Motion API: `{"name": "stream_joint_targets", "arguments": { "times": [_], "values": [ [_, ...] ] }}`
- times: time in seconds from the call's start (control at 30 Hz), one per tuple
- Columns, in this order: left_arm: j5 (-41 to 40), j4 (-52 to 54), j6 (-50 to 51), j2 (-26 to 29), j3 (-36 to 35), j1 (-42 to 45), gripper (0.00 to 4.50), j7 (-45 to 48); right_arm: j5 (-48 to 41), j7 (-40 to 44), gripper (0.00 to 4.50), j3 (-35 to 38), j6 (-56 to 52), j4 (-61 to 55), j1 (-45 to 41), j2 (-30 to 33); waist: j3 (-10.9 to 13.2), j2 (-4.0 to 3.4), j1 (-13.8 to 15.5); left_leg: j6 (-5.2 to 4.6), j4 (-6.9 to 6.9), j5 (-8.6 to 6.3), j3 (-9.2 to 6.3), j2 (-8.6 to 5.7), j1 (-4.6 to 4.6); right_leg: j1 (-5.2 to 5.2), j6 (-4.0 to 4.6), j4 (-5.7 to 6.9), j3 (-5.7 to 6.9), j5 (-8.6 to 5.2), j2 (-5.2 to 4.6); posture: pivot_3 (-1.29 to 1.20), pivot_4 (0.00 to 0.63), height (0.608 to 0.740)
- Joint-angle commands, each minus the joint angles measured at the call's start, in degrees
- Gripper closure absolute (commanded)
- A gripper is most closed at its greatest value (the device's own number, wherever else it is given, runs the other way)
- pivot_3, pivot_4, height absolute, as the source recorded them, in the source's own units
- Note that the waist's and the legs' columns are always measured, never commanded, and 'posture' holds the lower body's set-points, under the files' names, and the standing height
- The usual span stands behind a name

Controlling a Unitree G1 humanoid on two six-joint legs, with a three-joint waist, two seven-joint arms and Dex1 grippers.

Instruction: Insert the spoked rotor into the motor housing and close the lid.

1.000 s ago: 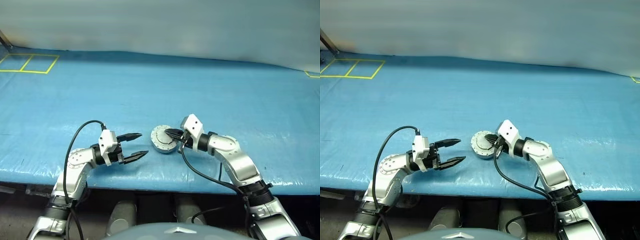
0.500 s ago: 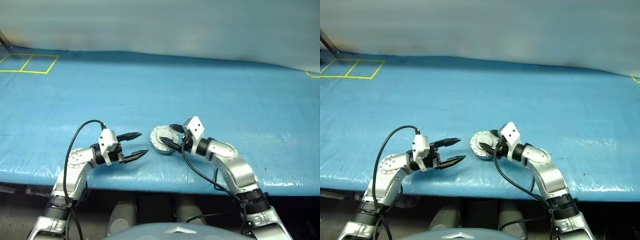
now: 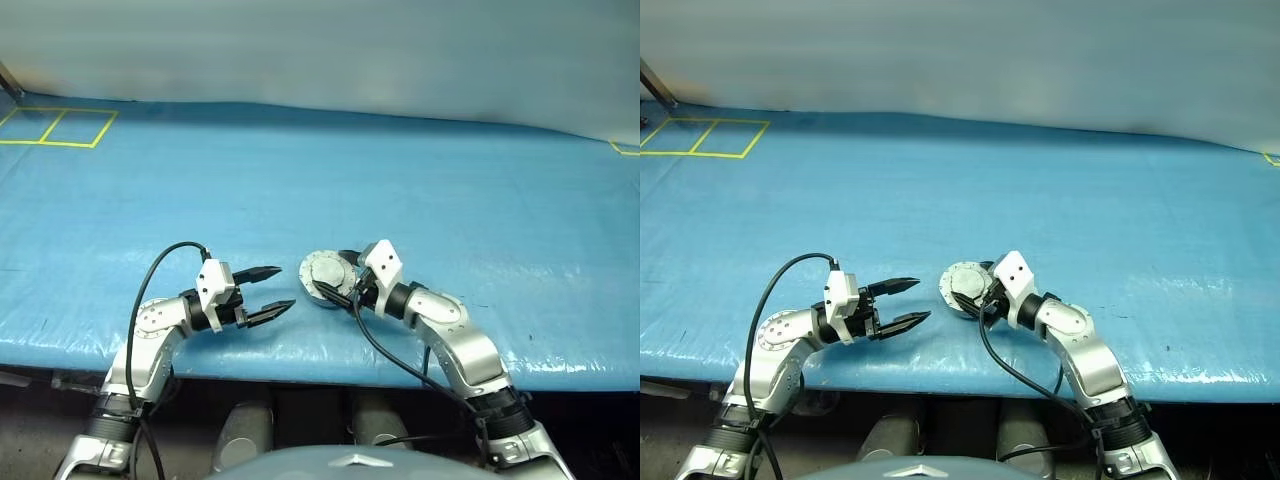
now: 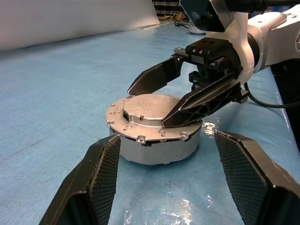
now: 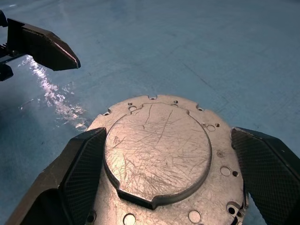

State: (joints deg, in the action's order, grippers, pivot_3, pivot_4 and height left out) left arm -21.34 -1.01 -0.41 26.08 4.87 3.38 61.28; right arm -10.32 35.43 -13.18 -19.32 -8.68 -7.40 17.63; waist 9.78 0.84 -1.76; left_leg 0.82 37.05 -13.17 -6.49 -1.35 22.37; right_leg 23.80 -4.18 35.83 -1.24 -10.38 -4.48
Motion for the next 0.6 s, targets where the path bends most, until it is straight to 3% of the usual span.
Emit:
{"name": "stream_joint_targets", "arguments": {
  "times": [0.03, 0.1, 0.6],
  "values": [
    [-0.47, 1.94, -0.5, 0.41, -1.09, -0.18, 1.01, -0.39, 1.44, -1.16, 0.99, -0.22, 0.32, 0.93, 0.39, -0.04, 0.0, 0.0, 0.05, 0.0, 0.0, 0.0, 0.0, 0.0, 0.0, 0.0, 0.0, 0.0, 0.0, 0.0, 0.0, 0.0, 0.15, 0.74],
    [-0.48, 1.8, -0.5, 0.55, -1.2, -0.3, 1.01, -0.42, 1.4, -0.98, 1.47, -0.41, 0.4, 0.48, 0.5, 0.18, 0.0, 0.0, 0.07, 0.0, 0.02, 0.0, 0.0, 0.0, 0.0, -0.02, 0.0, 0.0, 0.0, 0.0, 0.0, 0.0, 0.15, 0.74],
    [-0.21, 1.18, -0.62, 1.58, -1.51, -0.56, 1.01, -1.13, 2.66, -0.02, 1.47, -1.45, -2.29, -2.79, -0.83, 4.06, 0.01, -0.01, 0.43, 0.01, 0.02, 0.0, -0.03, 0.0, 0.1, 0.05, 0.0, -0.04, 0.04, -0.01, -0.02, 0.0, 0.15, 0.74]
  ]
}}
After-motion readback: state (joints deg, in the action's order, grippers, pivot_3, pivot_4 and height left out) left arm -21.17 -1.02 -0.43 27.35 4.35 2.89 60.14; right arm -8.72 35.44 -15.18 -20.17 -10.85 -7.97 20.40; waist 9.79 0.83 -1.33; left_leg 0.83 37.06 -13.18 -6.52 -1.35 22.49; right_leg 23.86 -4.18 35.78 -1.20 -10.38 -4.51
